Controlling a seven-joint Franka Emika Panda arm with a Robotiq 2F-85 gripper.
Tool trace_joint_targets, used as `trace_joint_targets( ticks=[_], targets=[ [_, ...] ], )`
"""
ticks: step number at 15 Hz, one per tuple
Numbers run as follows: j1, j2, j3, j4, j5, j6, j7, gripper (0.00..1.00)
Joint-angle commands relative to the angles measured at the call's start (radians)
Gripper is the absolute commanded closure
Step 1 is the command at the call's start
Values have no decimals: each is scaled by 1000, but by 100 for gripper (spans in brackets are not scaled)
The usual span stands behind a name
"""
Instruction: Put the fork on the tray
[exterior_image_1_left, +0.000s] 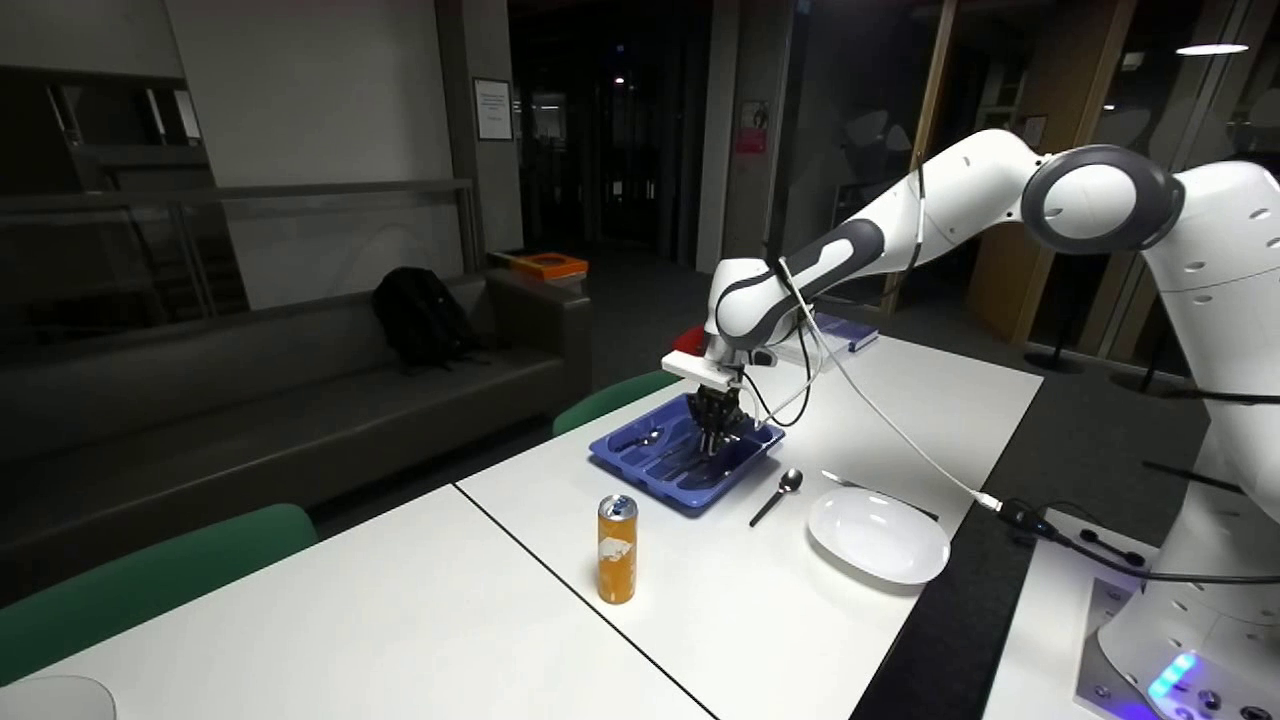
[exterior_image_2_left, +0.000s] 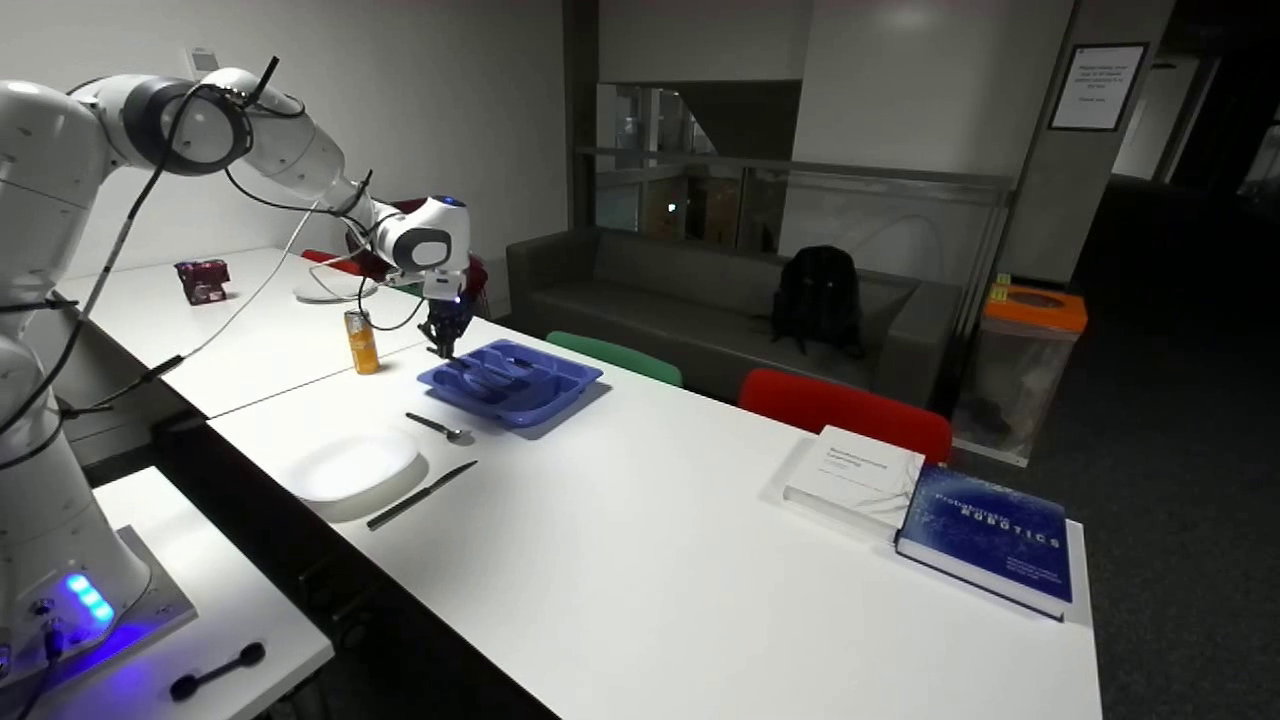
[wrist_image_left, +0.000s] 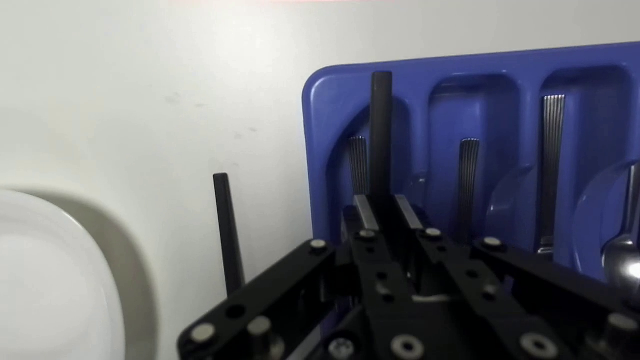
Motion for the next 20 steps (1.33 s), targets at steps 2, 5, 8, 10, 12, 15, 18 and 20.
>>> trace_joint_targets(
  ticks=[2,5,8,10,12,15,18,20],
  targets=[
    [5,67,-23,83,9,-47,-47,97],
    [-2,99,-16,109,25,-28,-77,97],
    [-5,127,-14,137,29,-24,-105,97],
    [-3,141,-18,147,26,-28,-113,97],
    [-1,148,-22,152,24,-31,-116,97],
    [0,142,-27,140,21,-29,-119,97],
    [-2,143,-31,140,20,-31,-121,97],
    [-7,145,-31,142,23,-33,-127,97]
  ],
)
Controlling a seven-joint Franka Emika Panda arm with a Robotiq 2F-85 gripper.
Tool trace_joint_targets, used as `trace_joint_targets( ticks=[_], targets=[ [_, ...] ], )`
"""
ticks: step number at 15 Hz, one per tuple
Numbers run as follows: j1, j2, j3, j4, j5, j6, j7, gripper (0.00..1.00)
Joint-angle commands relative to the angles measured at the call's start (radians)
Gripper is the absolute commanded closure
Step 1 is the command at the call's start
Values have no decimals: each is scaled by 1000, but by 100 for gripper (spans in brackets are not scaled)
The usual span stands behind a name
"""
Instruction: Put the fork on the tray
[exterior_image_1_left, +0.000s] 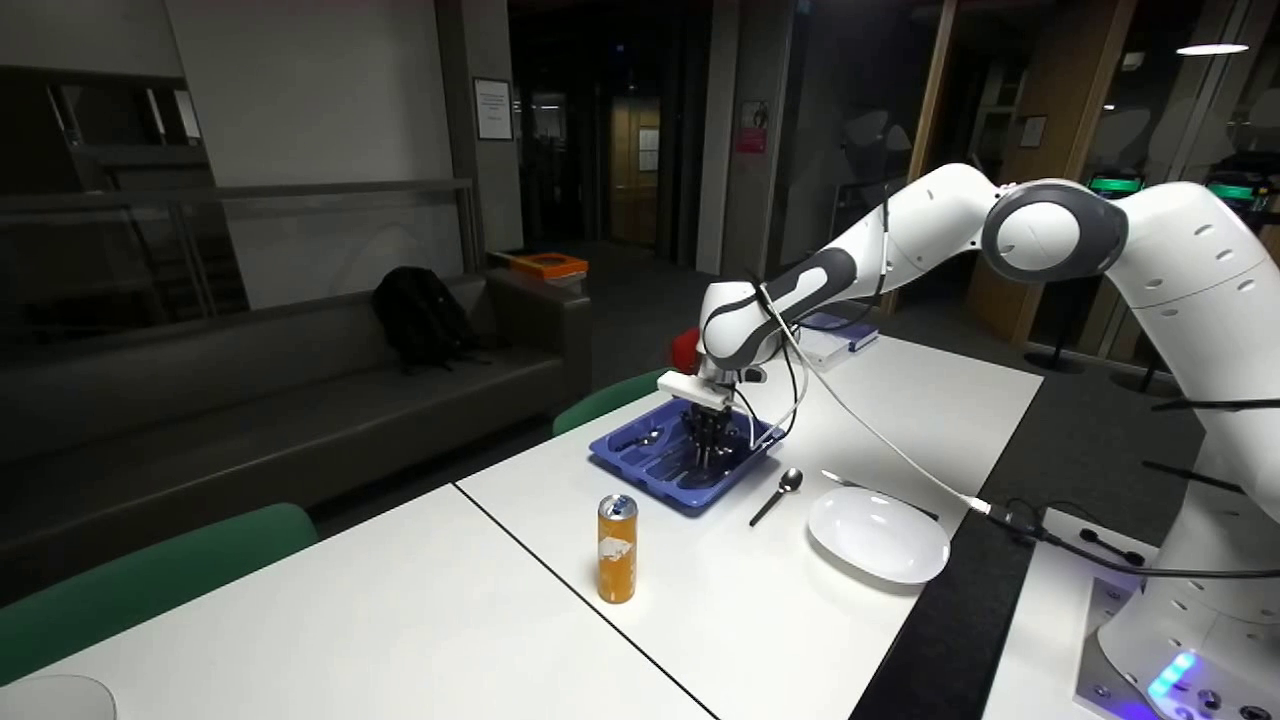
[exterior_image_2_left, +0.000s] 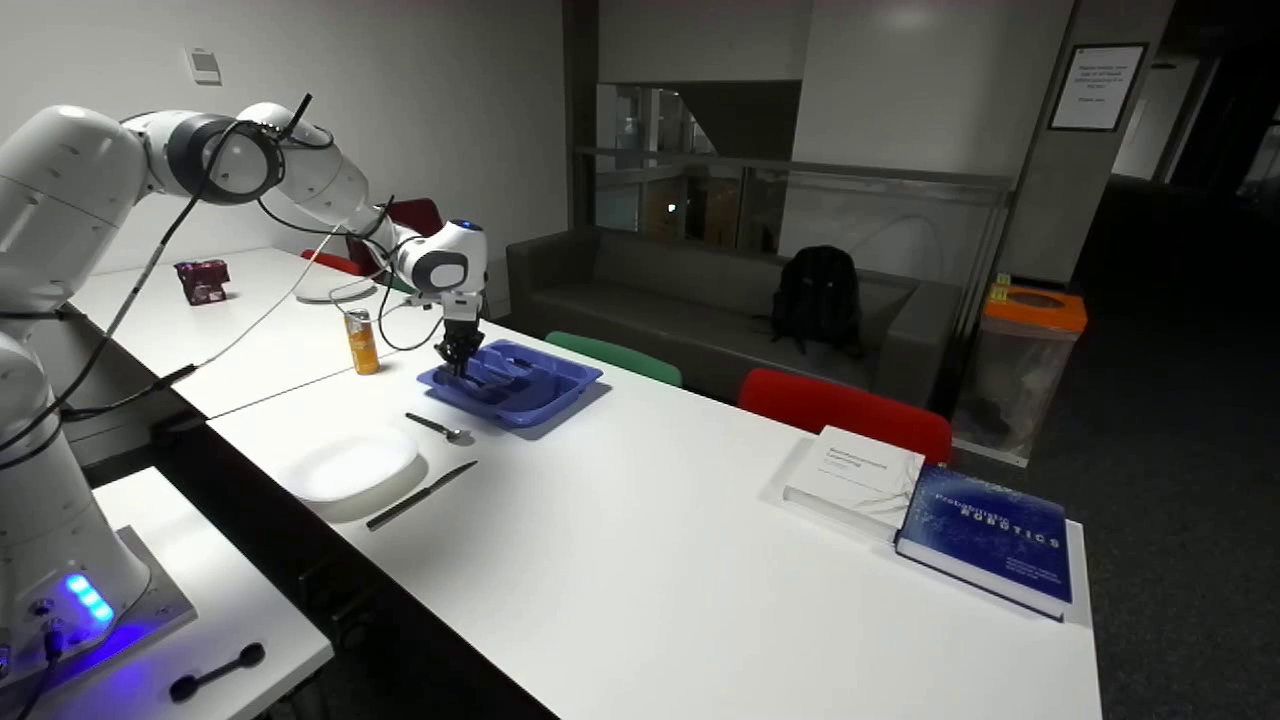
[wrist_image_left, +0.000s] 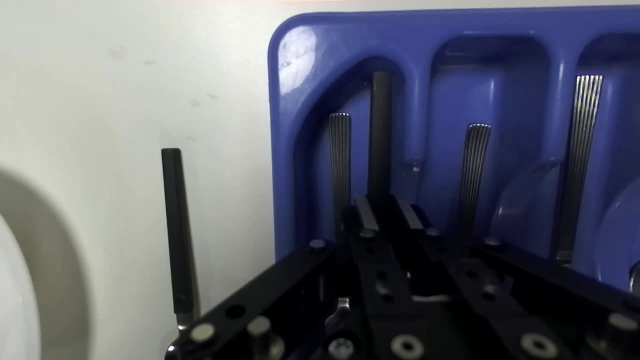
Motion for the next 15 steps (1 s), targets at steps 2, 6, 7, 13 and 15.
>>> trace_joint_targets(
  ticks=[2,6,7,13,15],
  targets=[
    [-10,6,-8,27,22,-29,-51,97],
    [-20,26,-4,44,28,-35,-89,97],
    [-24,32,-1,49,33,-36,-98,97],
    [-25,64,-2,73,50,-26,-106,97],
    [-28,75,2,83,60,-24,-113,97]
  ],
)
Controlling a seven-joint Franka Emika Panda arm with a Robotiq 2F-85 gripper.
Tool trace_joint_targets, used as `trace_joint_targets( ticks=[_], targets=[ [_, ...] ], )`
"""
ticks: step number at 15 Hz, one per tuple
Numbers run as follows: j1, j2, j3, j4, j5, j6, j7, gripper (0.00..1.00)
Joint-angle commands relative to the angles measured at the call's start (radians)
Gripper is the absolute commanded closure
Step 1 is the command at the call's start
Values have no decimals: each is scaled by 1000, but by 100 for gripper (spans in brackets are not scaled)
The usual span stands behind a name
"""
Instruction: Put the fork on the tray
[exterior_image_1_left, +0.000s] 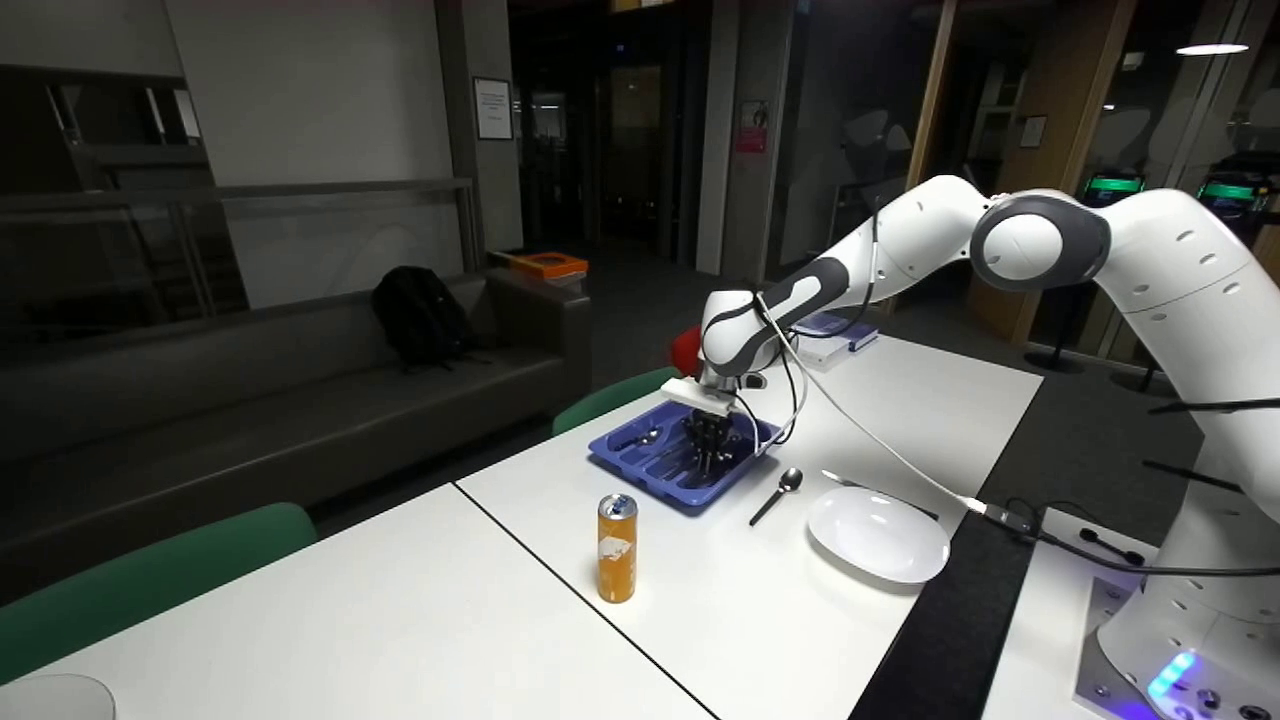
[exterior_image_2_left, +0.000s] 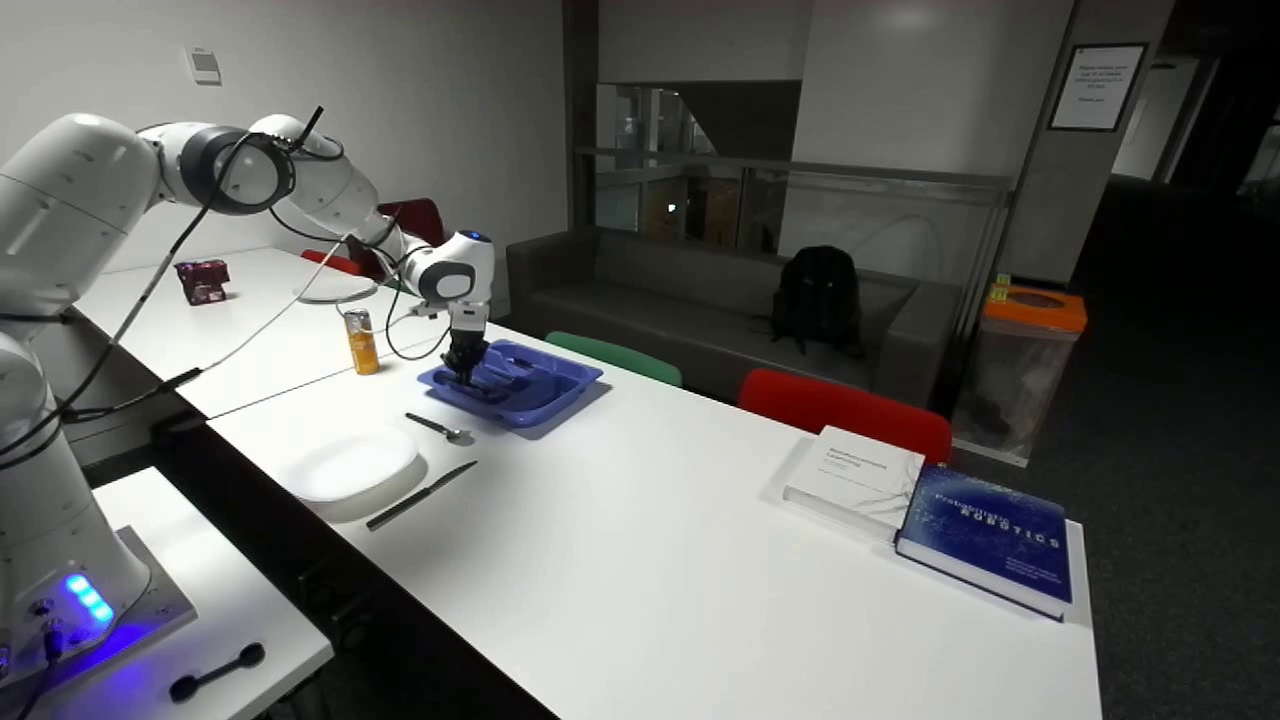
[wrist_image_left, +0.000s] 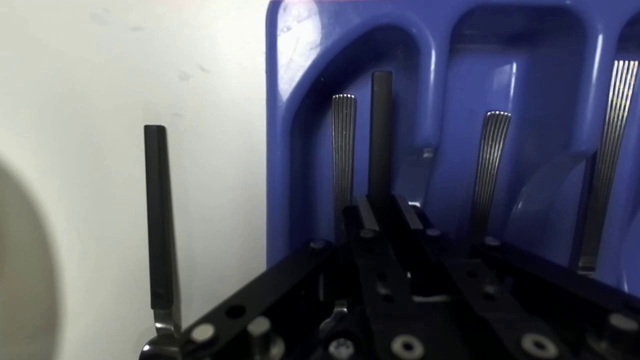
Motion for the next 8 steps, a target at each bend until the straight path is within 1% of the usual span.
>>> trace_joint_targets(
  ticks=[1,2,3,5,8],
  targets=[
    [-13,31,6,56,44,-24,-41,97],
    [-13,37,6,62,46,-29,-43,81],
    [-13,41,6,67,49,-33,-40,61],
    [-11,44,4,71,51,-35,-34,48],
    [0,26,-3,57,45,-26,-23,24]
  ],
)
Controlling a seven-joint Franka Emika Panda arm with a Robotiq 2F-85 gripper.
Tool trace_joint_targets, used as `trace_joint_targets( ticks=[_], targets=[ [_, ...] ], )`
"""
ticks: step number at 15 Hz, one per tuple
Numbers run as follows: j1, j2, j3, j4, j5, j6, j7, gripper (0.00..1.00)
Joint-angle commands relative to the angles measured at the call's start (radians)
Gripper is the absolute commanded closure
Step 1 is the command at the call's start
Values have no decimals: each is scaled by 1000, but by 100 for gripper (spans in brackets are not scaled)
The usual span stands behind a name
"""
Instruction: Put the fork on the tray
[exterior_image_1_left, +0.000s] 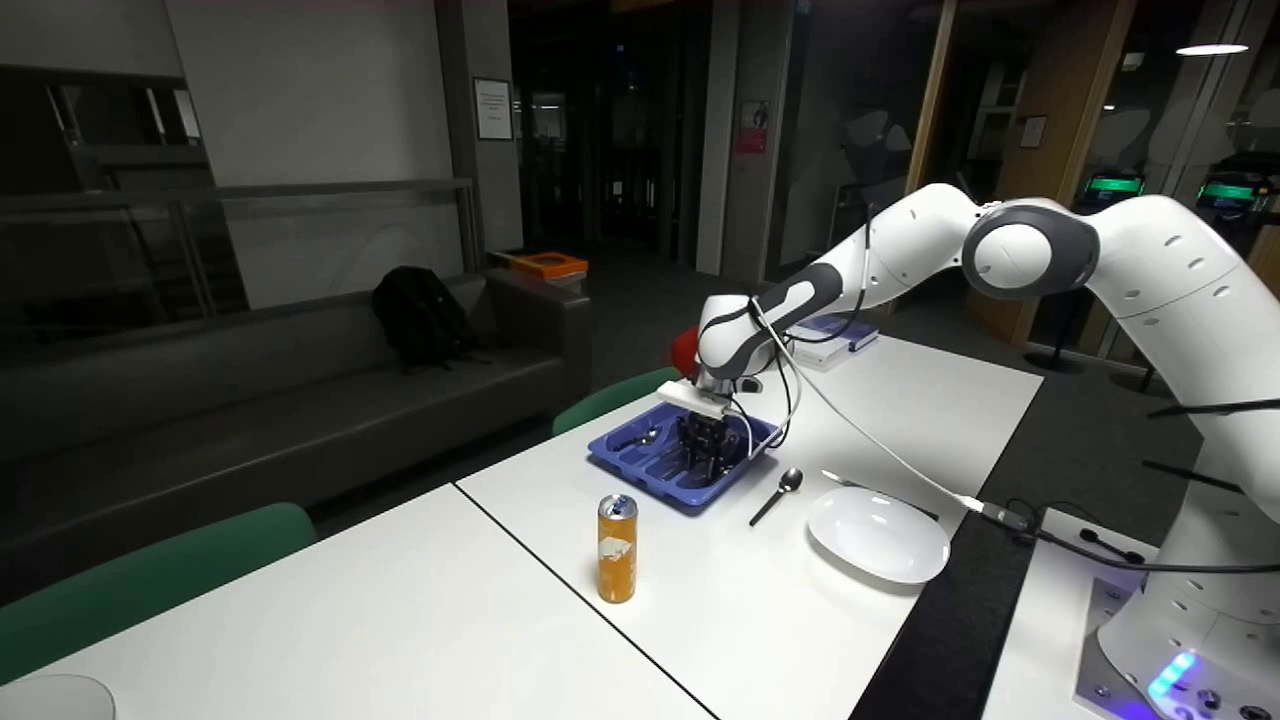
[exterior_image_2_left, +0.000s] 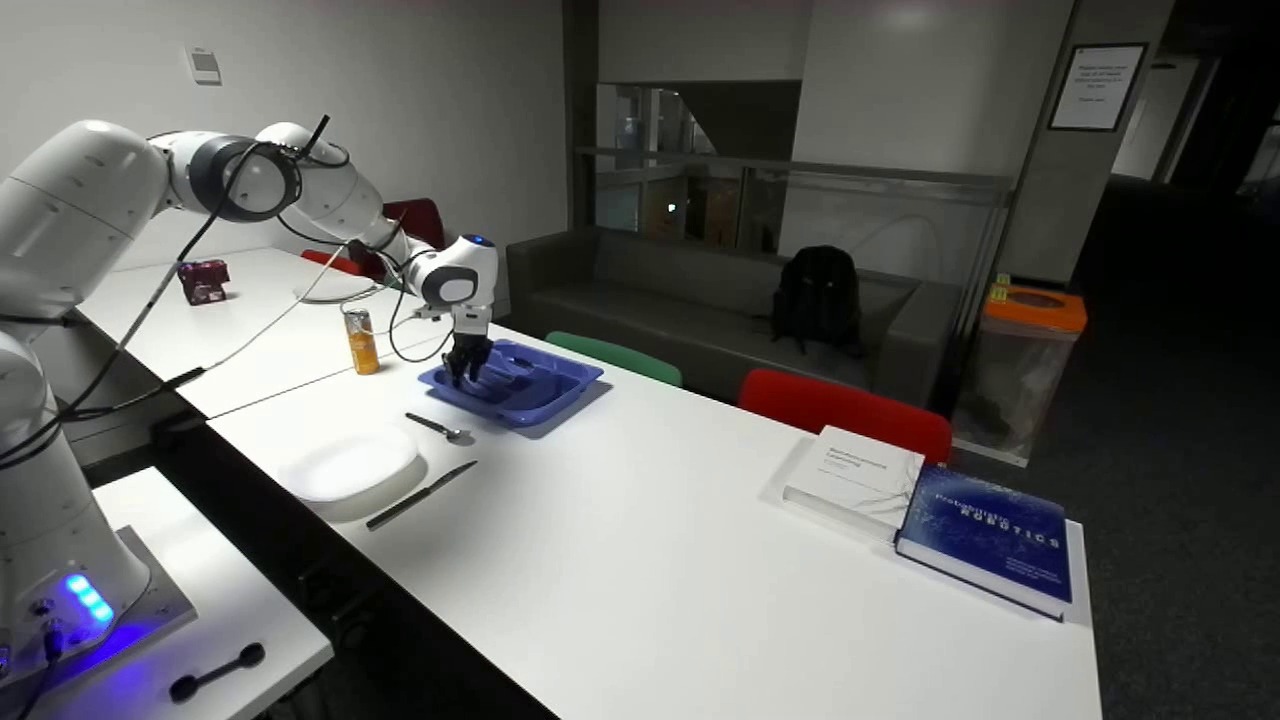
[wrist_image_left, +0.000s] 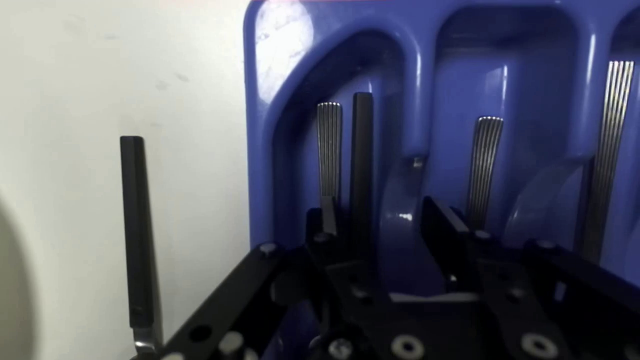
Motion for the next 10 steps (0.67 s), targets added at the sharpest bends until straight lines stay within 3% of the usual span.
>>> trace_joint_targets(
  ticks=[1,3,4,10],
  targets=[
    [5,-24,-5,6,19,-18,-18,17],
    [16,-45,-9,-9,13,-7,-11,2],
    [24,-62,-11,-22,9,3,-7,0],
    [113,-279,-31,-176,-43,9,55,0]
  ],
)
